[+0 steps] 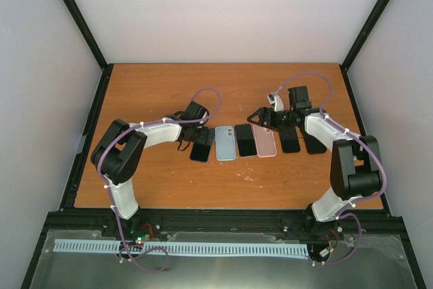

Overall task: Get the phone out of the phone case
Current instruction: Place the phone at the center of the board, then reset both arms

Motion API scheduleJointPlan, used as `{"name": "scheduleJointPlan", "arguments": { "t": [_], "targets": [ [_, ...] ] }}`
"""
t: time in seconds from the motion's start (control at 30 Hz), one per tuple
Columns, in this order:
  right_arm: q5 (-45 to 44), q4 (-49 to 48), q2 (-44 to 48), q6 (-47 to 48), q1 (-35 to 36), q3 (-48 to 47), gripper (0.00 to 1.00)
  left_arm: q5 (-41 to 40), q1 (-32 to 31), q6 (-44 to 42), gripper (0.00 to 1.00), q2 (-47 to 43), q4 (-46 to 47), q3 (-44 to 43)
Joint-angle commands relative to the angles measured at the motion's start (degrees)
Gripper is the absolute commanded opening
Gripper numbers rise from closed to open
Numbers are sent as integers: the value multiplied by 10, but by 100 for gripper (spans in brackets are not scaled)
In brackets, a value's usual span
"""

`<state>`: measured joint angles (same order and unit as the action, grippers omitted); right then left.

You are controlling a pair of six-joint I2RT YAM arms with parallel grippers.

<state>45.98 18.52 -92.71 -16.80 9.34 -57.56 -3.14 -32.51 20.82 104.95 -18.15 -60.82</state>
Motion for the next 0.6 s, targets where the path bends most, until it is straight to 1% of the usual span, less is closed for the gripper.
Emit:
{"name": "scheduleJointPlan", "arguments": {
  "t": [0.0,0.1,0.2,0.3,0.37,0.43,0.5,0.57],
  "targets": [
    [8,-11,8,4,-6,7,79,-14,3,12,98,-4,-11,-21],
    [8,-10,19,27,-8,2,79,31,3,9,98,-27,9,-21],
    [-13,1,39,62,-12,-6,80,27,3,-1,98,-59,8,-35],
    [-54,30,54,97,-19,-31,80,10,3,-20,99,-87,-13,-62],
    [-104,55,69,127,-28,-58,81,-11,3,-35,99,-103,-34,-87],
    [-139,64,93,145,-41,-76,82,-77,5,-43,99,-108,-76,-113],
    [-163,51,126,148,-54,-73,83,-117,11,-64,99,-116,-103,-135],
    [-194,37,159,161,-60,-70,83,-129,24,-83,100,-134,-108,-145]
  ]
}}
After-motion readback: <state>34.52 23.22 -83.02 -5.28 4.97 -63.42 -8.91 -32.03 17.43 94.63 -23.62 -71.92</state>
